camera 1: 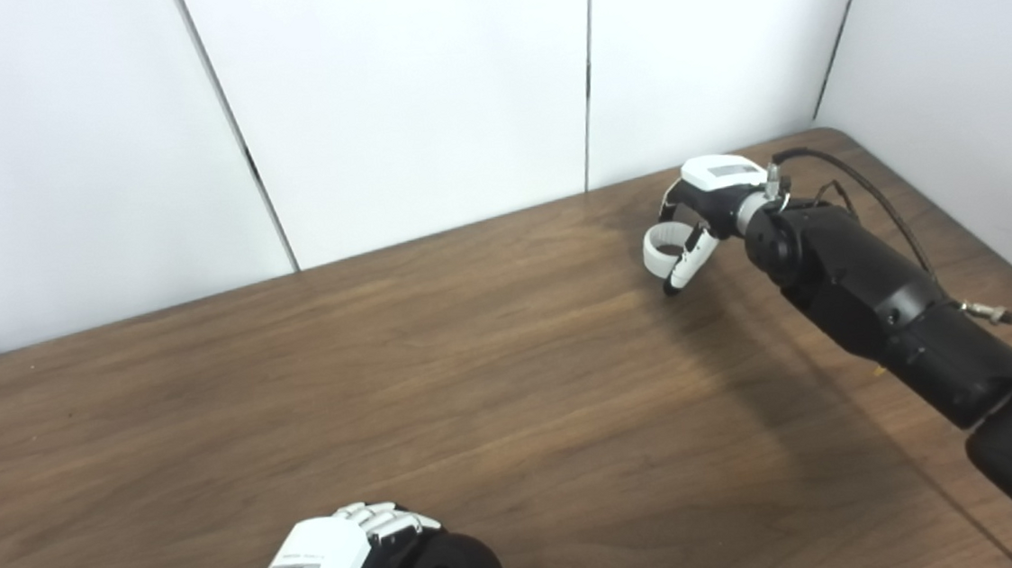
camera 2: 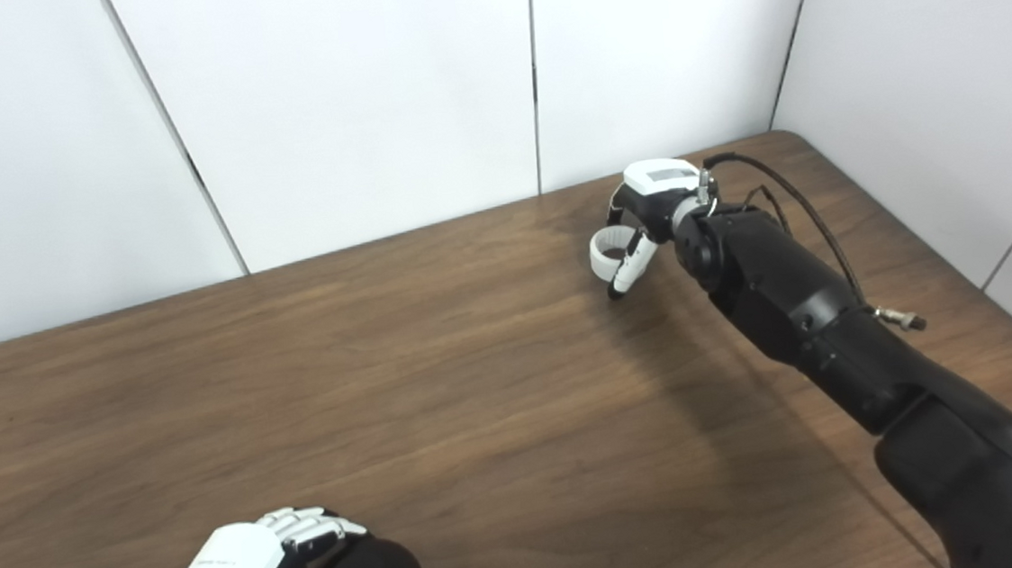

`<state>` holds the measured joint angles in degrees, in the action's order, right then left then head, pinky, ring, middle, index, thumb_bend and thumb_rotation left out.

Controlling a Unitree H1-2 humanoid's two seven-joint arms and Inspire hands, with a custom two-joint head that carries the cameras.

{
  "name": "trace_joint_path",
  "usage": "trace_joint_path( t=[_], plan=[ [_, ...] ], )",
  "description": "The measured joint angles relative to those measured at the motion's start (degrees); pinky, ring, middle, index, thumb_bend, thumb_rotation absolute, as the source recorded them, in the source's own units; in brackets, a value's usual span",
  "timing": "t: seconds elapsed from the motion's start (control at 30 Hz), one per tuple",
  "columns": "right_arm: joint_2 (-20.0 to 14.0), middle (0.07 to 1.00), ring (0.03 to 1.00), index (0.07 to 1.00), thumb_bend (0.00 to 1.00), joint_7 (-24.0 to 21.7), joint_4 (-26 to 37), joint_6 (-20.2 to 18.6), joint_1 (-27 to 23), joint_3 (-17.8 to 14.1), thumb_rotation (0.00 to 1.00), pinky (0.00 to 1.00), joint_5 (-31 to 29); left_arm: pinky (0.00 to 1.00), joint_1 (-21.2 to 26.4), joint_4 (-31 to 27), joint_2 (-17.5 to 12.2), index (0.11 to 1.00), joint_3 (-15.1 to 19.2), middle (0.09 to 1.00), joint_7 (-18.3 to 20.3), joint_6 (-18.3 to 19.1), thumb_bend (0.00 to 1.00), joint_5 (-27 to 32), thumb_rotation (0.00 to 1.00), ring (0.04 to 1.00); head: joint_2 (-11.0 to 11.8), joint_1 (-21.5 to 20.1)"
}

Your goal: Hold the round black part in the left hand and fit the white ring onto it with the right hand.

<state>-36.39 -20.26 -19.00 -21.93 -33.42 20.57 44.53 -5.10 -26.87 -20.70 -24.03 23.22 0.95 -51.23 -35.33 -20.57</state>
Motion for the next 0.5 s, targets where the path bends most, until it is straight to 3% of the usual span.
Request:
trace_joint_path(
  t=[0.23,0.27,0.33,0.5],
  plan=[
    [0.06,0.863,0.930,0.583,0.82,0.20,-0.01,0.27,0.00,-0.04,0.23,0.92,-0.12,0.87,-0.05,0.00,0.00,0.482,0.01,0.763,-0.04,0.00,0.52,0.00,0.05,0.830,-0.09,0.09],
    [0.10,0.859,0.928,0.538,0.68,0.30,-0.01,0.36,0.00,-0.07,0.19,0.92,-0.20,0.87,-0.06,0.00,0.00,0.482,0.01,0.764,-0.05,0.00,0.52,0.00,0.05,0.830,-0.09,0.09],
    [0.25,0.838,0.919,0.497,0.56,0.93,-0.01,0.68,0.03,-0.35,0.15,0.92,-0.42,0.87,-0.06,0.00,0.00,0.482,0.01,0.765,-0.05,0.00,0.52,0.00,0.05,0.831,-0.09,0.09],
    [0.31,0.812,0.914,0.486,0.52,2.38,-0.10,1.81,0.14,-0.66,0.14,0.93,-0.51,0.87,-0.05,0.00,0.00,0.482,0.00,0.766,-0.07,-0.03,0.52,-0.01,0.05,0.832,-0.18,0.09]
  ],
)
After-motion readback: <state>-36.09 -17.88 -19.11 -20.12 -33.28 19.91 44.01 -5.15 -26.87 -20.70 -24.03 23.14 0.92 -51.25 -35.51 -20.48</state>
